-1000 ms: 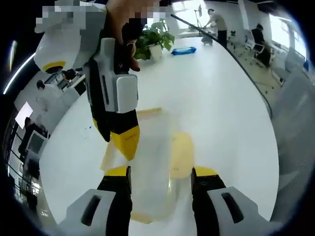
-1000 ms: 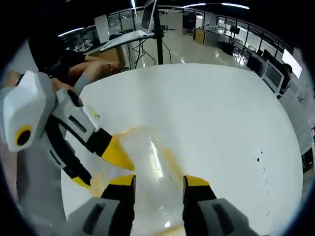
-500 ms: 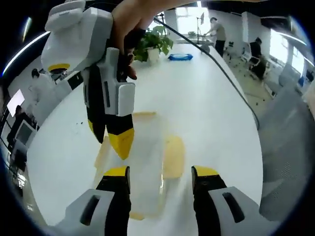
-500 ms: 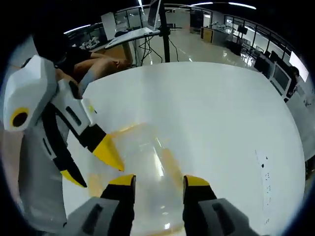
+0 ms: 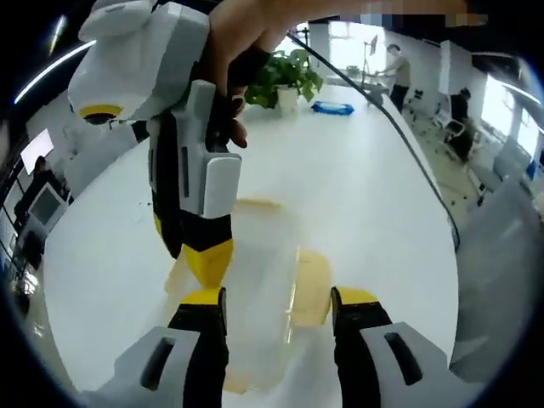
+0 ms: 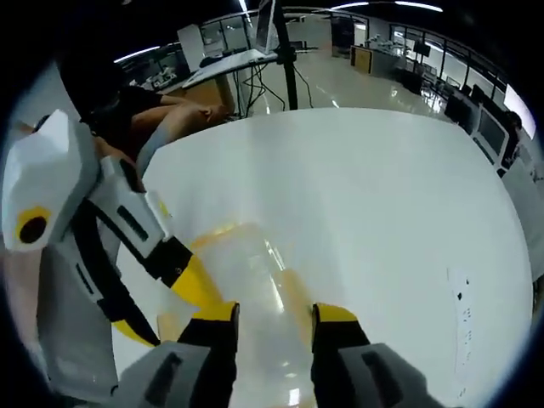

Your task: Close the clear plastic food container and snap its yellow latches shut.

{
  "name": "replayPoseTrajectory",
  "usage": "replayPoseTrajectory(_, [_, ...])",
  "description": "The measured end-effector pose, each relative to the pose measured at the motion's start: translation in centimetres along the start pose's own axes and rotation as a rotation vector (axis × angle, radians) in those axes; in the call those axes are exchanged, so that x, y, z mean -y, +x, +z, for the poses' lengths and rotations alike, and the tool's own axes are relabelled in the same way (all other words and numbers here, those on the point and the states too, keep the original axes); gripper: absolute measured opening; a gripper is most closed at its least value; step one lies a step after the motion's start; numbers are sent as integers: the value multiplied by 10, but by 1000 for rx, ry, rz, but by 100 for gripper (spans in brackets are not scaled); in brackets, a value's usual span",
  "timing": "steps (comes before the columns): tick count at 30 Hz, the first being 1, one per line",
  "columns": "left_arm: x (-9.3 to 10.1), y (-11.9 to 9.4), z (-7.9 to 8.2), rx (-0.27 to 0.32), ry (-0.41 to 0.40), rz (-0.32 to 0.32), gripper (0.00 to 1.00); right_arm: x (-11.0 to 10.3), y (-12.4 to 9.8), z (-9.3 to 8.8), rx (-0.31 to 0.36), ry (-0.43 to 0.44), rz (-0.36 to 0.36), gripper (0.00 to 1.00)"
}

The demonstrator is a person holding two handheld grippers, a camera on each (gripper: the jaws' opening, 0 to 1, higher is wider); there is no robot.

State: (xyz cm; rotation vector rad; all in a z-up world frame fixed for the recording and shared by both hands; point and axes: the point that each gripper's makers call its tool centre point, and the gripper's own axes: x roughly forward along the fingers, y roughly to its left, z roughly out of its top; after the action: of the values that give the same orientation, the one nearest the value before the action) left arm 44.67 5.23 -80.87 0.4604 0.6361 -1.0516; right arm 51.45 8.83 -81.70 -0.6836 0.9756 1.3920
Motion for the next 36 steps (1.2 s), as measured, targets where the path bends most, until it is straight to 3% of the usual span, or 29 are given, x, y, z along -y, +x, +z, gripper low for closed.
replayPoseTrajectory(3, [9, -6, 6, 23, -58, -59, 46, -5, 1, -4, -14, 21, 38, 34])
replayPoseTrajectory(7, [8, -14, 9, 32, -72, -57, 52, -4, 0, -5, -1, 35, 31, 35])
replayPoseTrajectory(9, [11, -15, 13, 50, -130, -85, 57, -5, 0, -5, 1, 37, 29, 35])
replayPoseTrajectory(11, [8, -13, 11, 44, -126, -68, 55, -5, 0, -5, 0, 32, 30, 34])
replayPoseTrajectory(16, [-2, -3, -6, -35, -74, -5, 42, -6, 0, -4, -2, 7, 20, 34])
replayPoseTrajectory(18, [-8, -4, -2, -29, -43, 36, 35, -6, 0, -4, 3, 8, 26, 33])
replayPoseTrajectory(20, [-6, -3, -1, -42, -19, 47, 36, -4, 0, -4, 6, 13, 28, 33])
replayPoseTrajectory(21, [-7, -2, -3, -58, 15, 63, 36, -4, 0, -5, 7, 16, 29, 34])
replayPoseTrajectory(22, [-6, -1, -5, -80, 104, 78, 36, -4, -1, -4, 8, 15, 32, 34])
replayPoseTrajectory(24, [-4, 0, -7, -97, 164, 106, 37, -5, 0, -4, 6, 11, 38, 34])
replayPoseTrajectory(32, [-7, 1, -8, -55, 152, 130, 37, -2, 3, -4, -10, 16, 116, 34])
replayPoseTrajectory(36, [-8, 3, -7, -86, 139, 108, 36, -3, 7, -4, -67, 17, 172, 33])
